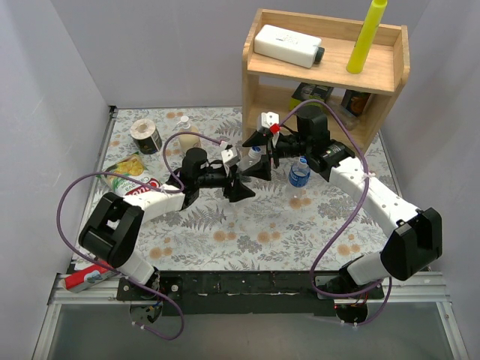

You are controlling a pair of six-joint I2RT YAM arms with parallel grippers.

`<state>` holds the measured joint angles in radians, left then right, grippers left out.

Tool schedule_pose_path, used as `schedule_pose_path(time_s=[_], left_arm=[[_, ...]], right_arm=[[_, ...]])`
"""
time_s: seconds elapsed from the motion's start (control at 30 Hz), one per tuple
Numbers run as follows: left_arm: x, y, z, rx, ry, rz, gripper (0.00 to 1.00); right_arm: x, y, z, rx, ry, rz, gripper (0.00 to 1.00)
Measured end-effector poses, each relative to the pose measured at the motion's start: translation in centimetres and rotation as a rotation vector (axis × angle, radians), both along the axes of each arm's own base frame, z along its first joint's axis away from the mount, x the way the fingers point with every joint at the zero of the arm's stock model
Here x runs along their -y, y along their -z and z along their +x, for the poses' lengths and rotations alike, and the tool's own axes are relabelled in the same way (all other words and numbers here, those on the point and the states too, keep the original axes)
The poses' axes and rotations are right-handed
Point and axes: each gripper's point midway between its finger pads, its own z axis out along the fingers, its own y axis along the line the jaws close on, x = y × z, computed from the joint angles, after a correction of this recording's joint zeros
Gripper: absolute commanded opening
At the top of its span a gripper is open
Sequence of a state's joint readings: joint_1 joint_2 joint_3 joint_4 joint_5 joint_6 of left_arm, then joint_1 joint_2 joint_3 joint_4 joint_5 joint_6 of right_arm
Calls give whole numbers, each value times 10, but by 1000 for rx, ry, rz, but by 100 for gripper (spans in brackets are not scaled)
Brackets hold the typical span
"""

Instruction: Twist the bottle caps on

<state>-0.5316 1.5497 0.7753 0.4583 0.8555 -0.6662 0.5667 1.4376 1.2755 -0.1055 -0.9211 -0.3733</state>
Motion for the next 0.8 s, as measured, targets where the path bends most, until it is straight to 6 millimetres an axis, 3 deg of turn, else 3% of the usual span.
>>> schedule_pose_path(time_s=[0.8], left_arm=[[-1, 4, 8, 48, 65, 30, 0]], right_arm=[[4, 5, 12, -77, 37, -12, 95]])
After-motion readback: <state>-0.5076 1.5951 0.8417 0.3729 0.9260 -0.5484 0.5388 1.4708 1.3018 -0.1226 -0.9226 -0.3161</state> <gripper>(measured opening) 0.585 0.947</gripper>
